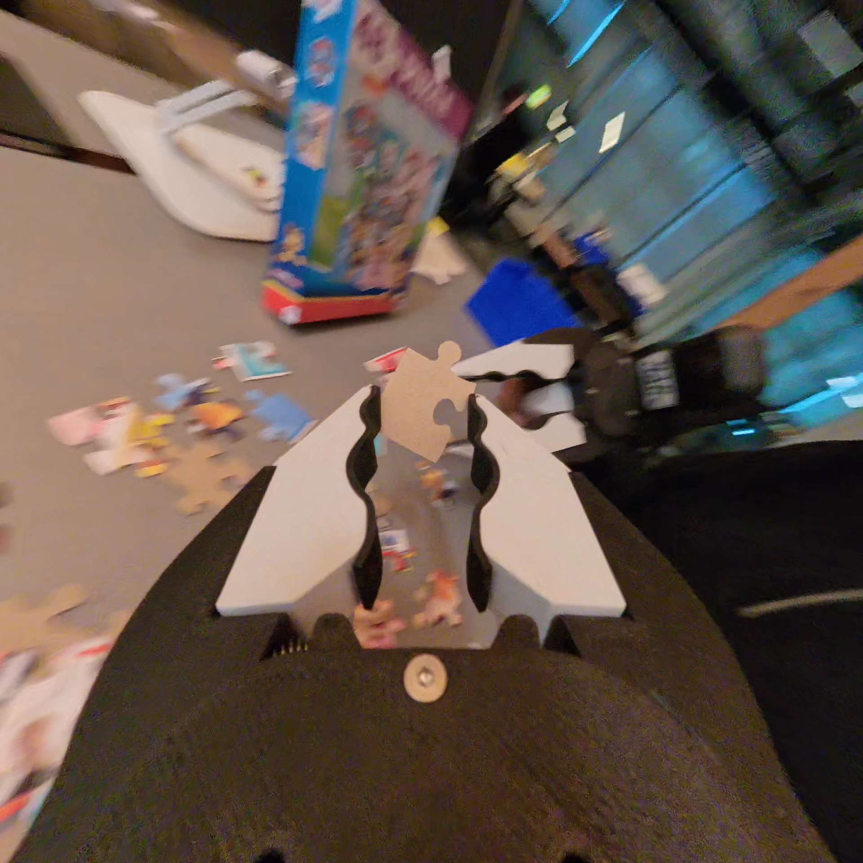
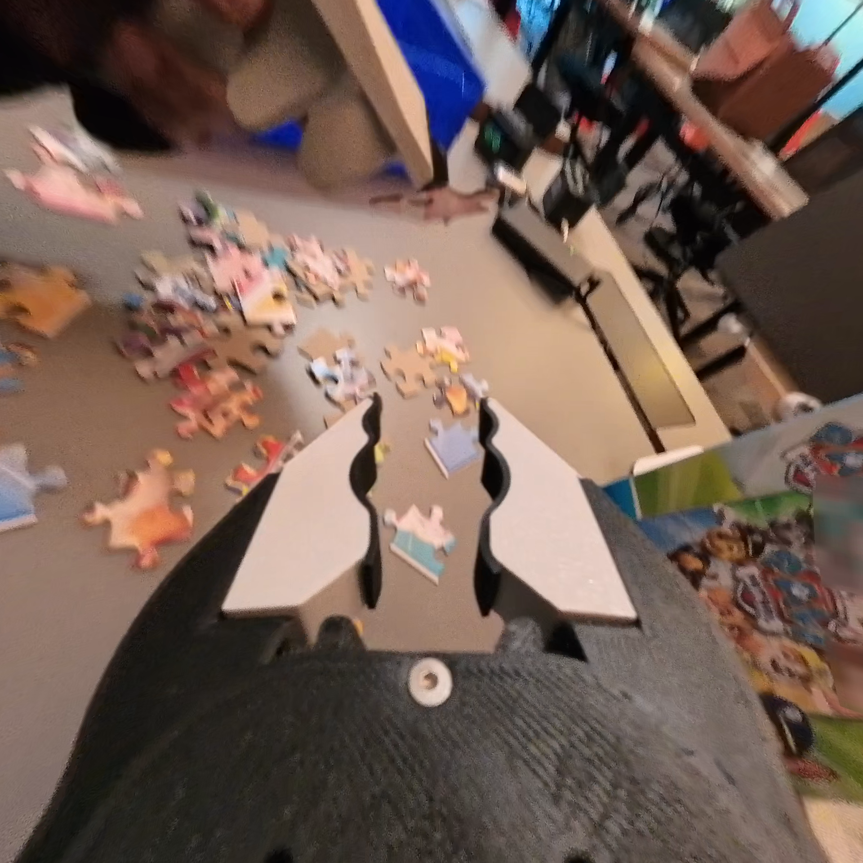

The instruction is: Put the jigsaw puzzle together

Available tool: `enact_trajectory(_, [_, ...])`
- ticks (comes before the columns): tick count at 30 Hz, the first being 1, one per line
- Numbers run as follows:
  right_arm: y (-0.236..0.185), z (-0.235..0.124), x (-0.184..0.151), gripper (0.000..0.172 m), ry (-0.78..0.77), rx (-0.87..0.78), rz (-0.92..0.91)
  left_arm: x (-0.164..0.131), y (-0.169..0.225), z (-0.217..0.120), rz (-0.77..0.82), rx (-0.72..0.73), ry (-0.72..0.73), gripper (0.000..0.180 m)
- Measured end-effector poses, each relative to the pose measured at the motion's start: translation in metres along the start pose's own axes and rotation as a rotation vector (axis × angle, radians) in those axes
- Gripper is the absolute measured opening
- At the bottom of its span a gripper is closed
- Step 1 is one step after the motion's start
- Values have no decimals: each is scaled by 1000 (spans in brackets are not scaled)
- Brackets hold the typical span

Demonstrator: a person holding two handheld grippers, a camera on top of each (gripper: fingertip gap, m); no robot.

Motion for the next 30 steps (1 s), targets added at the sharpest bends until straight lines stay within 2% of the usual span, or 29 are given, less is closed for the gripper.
enact_trajectory(5, [2,-24,45,47,307,108,26,-6,36,2,-170,-383,48,34])
enact_trajectory(7, [3,-34,54,46,370,207,36,-14,41,6,-216,-456,-3,34])
enact_trajectory(10, [-4,-45,53,37,336,376,-49,-34,44,18,-171,-406,-168,34])
enact_trajectory(12, [-8,-46,46,33,263,405,-135,-45,51,23,-147,-417,-263,34])
enact_trajectory(14, [-15,-48,40,19,213,450,-199,-52,56,27,-136,-420,-328,35])
enact_trajectory(16, [-23,-49,38,11,192,499,-220,-57,57,31,-137,-421,-370,34])
enact_trajectory(18, [-30,-49,34,8,170,544,-214,-60,56,33,-143,-423,-391,23])
enact_trajectory(20, [-34,-45,27,0,131,570,-199,-60,54,34,-160,-423,-381,21])
enact_trajectory(22, [-35,-38,21,0,103,572,-158,-59,48,33,-182,-396,-354,28])
enact_trajectory(25, [-33,-23,12,0,56,576,-56,-56,28,27,-197,-273,-286,35])
enact_trajectory(28, [-21,-1,2,0,-14,544,108,-39,3,0,-181,-106,-95,40])
enact_trajectory(30, [-13,19,1,0,-34,549,267,-26,-18,-27,-145,76,64,41])
Point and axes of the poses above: each gripper's, where its closed fingertips meet, z out along the fingers, x out of its top, y = z × x across the jaws, the point moved 6 cm from there along -z, back along the fingers, and after that the axes turned 2 degrees about -y, right-handed, at the moved point
